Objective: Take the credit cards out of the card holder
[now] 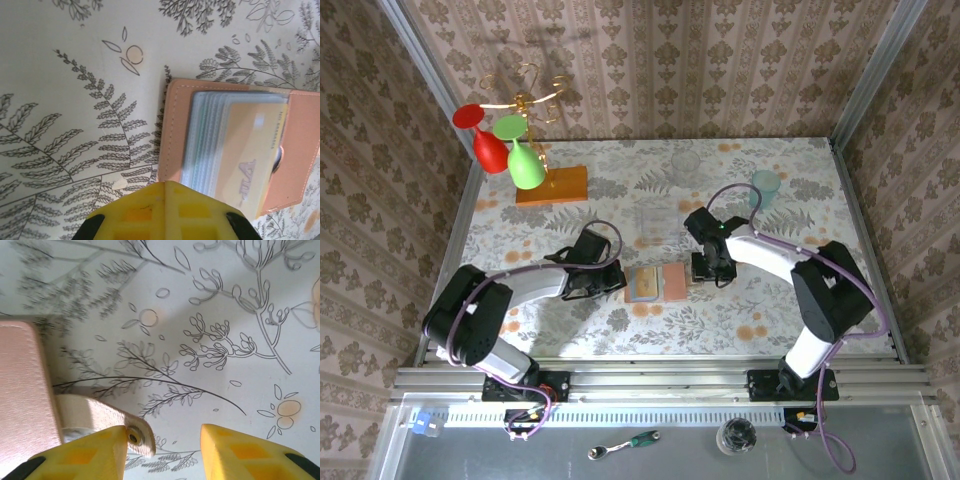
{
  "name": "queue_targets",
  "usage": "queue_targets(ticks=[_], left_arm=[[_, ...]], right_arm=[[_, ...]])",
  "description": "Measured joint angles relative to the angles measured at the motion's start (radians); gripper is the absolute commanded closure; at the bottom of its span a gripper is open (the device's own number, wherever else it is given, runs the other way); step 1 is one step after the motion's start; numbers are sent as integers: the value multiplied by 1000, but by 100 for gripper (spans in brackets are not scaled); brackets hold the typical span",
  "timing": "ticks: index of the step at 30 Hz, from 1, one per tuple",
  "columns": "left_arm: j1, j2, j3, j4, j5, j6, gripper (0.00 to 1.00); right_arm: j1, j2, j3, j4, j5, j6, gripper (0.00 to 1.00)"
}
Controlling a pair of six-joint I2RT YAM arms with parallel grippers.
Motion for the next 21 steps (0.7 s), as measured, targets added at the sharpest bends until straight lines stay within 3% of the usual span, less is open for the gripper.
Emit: queue_targets(ticks=[14,21], left_arm=[[-4,-59,76,-44,3,21,98],[-32,-29,88,-35,24,23,99]], right_arm=[[54,-78,130,-36,-79,4,60],[102,-49,159,30,-206,53,61]])
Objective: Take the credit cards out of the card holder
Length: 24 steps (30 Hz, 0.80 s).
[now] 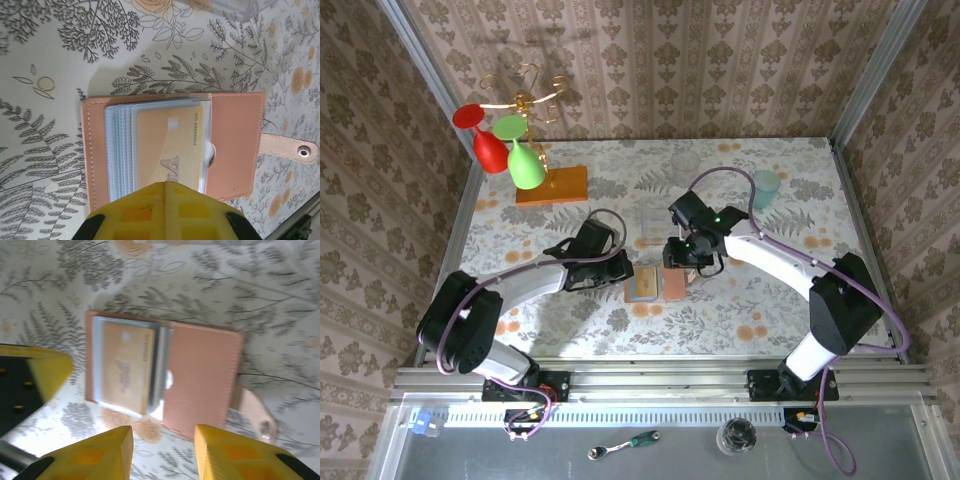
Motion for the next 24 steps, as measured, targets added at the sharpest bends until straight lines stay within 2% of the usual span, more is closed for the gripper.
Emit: queue_targets(ticks=[10,24], left_arm=[[-13,71,3,41,18,0,100],[-26,119,3,52,15,3,100]], right_arm=[[2,87,-66,173,-159,66,59],[-8,164,-150,366,-290,98,64]])
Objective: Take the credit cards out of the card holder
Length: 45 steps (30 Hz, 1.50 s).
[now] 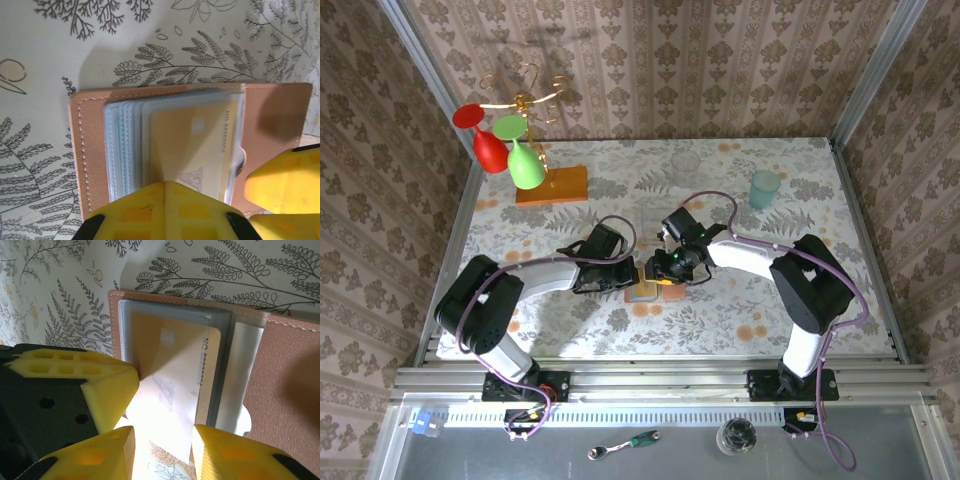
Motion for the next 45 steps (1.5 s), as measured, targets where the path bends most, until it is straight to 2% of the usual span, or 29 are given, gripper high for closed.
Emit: queue_targets(ticks=[15,45], left_arm=[[0,2,2,0,0,1,100],[0,2,2,-1,-6,1,97]], right_arm=[[-14,34,-10,37,-23,6,71],[-19,5,-11,-55,63,-28,71]])
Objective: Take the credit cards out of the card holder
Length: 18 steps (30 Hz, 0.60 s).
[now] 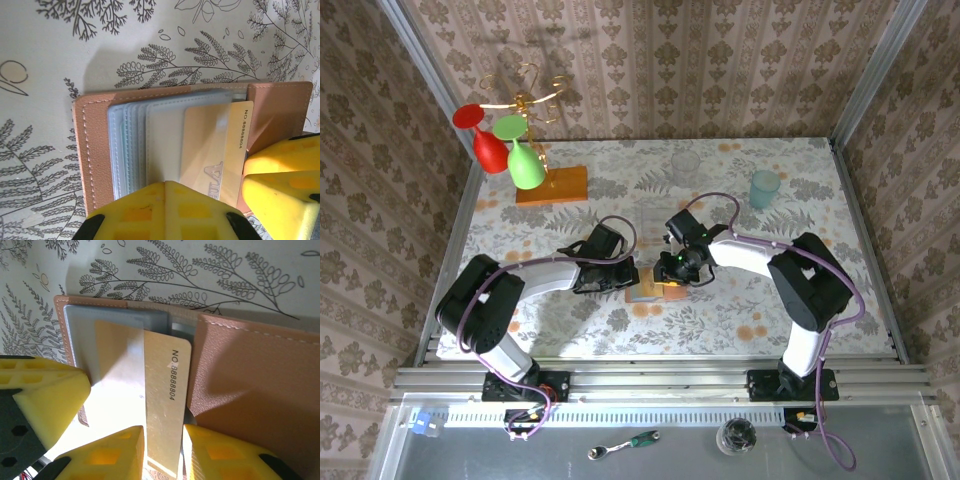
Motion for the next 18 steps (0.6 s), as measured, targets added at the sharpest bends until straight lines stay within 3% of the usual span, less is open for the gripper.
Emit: queue_targets(ticks=[11,18], left_arm=[[0,0,4,-5,-1,0,98],[0,0,35,-9,7,7,99]], right_arm=[[-6,-21,-2,-6,22,0,71],[-34,-38,-71,90,-29,9,73]])
